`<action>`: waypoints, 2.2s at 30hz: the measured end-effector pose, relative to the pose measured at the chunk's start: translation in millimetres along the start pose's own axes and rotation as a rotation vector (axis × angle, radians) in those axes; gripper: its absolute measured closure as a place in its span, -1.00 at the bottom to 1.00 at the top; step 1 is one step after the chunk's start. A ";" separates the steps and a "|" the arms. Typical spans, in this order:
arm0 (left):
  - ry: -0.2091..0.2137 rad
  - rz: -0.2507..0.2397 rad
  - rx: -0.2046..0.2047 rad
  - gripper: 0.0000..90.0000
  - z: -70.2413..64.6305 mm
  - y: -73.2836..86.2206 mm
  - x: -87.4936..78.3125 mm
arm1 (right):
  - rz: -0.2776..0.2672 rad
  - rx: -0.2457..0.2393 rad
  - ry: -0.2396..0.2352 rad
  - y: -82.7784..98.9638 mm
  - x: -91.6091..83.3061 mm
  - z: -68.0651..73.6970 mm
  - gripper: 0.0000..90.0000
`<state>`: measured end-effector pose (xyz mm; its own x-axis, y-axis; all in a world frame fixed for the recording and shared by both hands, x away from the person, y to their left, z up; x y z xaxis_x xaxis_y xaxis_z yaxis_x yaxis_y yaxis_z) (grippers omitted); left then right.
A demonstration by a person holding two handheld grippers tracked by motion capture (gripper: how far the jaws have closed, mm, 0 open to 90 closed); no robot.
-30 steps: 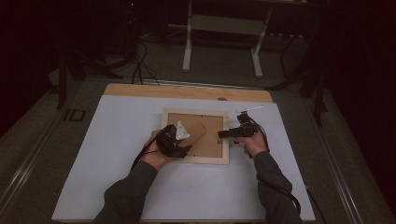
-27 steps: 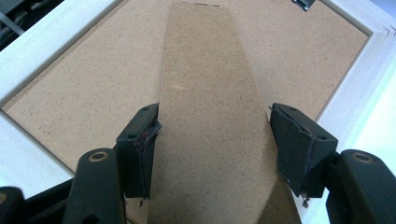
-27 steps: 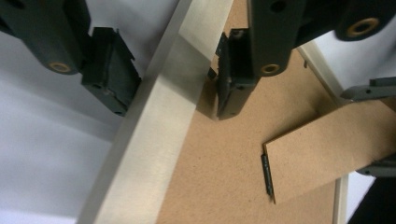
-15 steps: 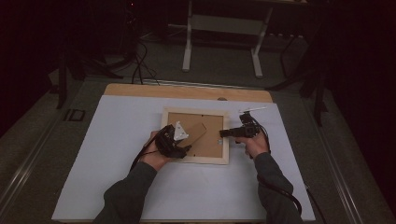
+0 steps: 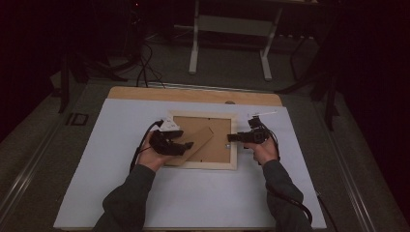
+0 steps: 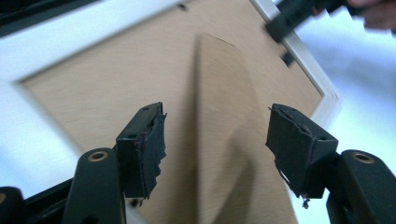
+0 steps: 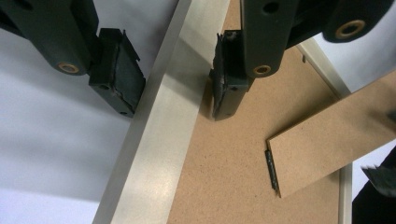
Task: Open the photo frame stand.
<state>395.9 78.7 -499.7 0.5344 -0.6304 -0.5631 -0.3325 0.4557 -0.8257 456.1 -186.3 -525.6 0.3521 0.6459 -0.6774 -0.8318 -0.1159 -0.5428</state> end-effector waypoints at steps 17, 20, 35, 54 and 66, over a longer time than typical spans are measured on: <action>-0.032 0.072 -0.312 -0.16 57.1 30.7 1.6 | -0.039 -0.036 0.033 0.5 -2.9 2.4 0.29; -0.024 0.077 -0.315 -0.06 56.6 31.3 3.4 | -0.046 -0.043 0.033 0.6 -3.4 3.2 0.29; -0.075 0.079 -0.293 0.25 57.9 20.2 -7.7 | -0.082 -0.098 0.060 -2.0 -9.4 10.0 0.30; -0.144 0.048 -0.248 0.31 59.9 2.8 -12.9 | -0.132 -0.153 0.092 -10.3 -19.5 18.1 0.32; -0.160 0.045 -0.216 0.33 63.2 -7.8 -14.5 | -0.168 -0.174 0.106 -15.9 -24.4 21.7 0.34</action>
<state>439.9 124.0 -483.0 0.6260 -0.4972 -0.6008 -0.5074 0.3253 -0.7979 451.4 -183.9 -489.6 0.5297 0.5856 -0.6136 -0.6745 -0.1478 -0.7233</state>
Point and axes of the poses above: each handheld gripper's, and its own axes: x roughly forward along the jaws, y roughly out of its underside, z roughly to its left, the point moved 6 cm from there along x, roughly forward along the jaws, and after that the axes turned 8 degrees about x, right-handed, at the moved point
